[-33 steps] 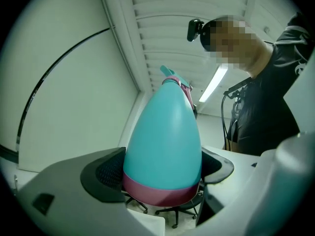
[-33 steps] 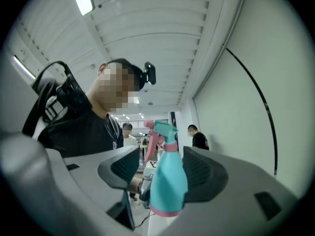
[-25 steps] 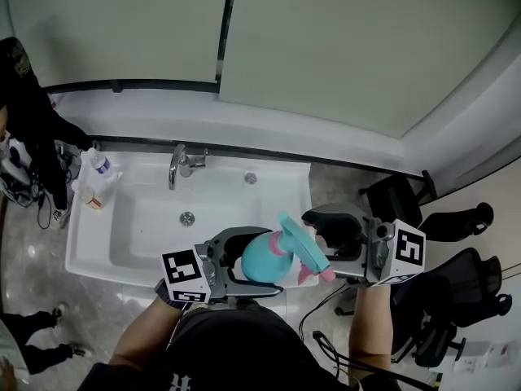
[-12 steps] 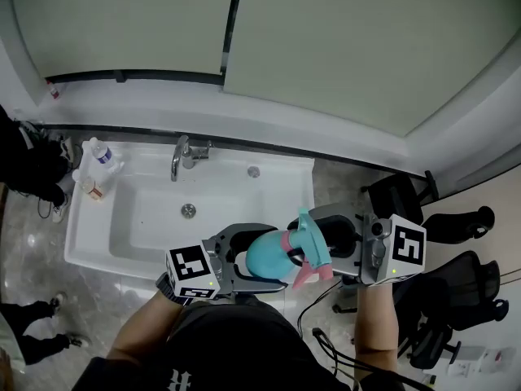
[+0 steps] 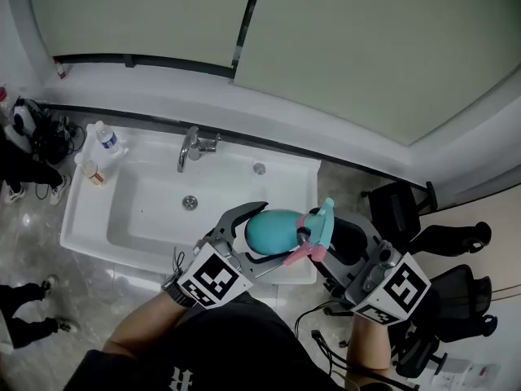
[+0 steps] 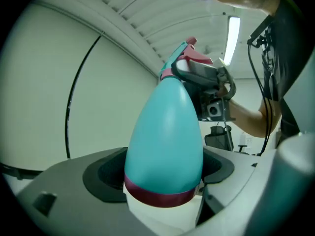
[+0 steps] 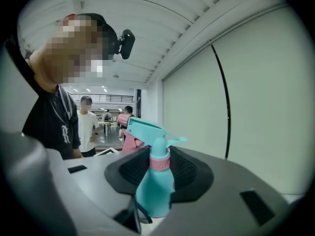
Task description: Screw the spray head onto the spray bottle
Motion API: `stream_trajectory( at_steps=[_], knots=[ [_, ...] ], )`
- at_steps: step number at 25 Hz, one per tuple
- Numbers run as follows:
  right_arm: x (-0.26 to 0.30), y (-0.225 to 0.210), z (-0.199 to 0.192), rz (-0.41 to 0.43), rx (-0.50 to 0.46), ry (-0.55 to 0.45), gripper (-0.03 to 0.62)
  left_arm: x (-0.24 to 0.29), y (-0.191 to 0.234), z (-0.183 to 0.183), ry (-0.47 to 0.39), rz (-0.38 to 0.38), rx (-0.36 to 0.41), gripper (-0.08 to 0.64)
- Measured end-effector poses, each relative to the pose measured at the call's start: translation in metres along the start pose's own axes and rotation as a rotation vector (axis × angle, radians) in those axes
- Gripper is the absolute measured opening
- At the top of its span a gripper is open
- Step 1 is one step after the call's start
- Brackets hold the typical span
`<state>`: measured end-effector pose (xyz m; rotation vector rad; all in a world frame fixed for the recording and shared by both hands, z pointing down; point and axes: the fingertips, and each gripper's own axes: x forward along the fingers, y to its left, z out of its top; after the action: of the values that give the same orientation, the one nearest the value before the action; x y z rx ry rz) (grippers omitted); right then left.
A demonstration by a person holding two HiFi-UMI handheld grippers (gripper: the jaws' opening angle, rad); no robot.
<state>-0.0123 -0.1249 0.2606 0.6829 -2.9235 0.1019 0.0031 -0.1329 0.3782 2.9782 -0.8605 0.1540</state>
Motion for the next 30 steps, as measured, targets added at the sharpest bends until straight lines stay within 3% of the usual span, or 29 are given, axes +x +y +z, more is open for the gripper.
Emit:
stream_trajectory(
  at_steps=[4,7,9,11,13,16,18,21,26,30],
  knots=[
    [0.008,-0.014,-0.007,-0.225,0.027,0.01,0.13,0.003,0.016,-0.01,0.024,0.1,0.022,0.42],
    [0.015,-0.023,-0.016,-0.356,-0.012,0.061,0.13,0.008,0.016,-0.018,0.032,0.041,-0.05,0.42],
    [0.019,-0.023,-0.021,-0.364,-0.017,0.088,0.132,0.01,0.01,-0.023,0.018,-0.035,-0.133,0.422],
    [0.019,-0.019,-0.022,-0.31,0.025,0.086,0.132,0.009,0.007,-0.023,-0.001,-0.097,-0.204,0.422],
    [0.014,-0.013,-0.02,-0.202,0.108,0.054,0.138,0.006,0.007,-0.018,-0.014,-0.147,-0.234,0.422],
    [-0.001,-0.008,-0.014,0.017,0.251,-0.029,0.169,-0.001,0.005,-0.01,-0.003,-0.196,-0.192,0.422],
    [-0.008,-0.013,-0.011,0.106,0.291,-0.066,0.18,-0.005,0.004,-0.005,0.014,-0.211,-0.147,0.422],
    [-0.003,-0.008,-0.003,0.177,0.216,-0.042,0.219,-0.008,0.003,-0.002,0.039,-0.218,-0.106,0.422],
    [0.016,0.0,0.007,0.218,0.088,0.028,0.218,-0.006,-0.005,-0.001,0.079,-0.229,-0.052,0.422],
    [0.018,0.003,0.014,0.242,0.087,-0.032,0.152,-0.009,-0.01,0.002,0.05,-0.277,-0.107,0.422]
  ],
)
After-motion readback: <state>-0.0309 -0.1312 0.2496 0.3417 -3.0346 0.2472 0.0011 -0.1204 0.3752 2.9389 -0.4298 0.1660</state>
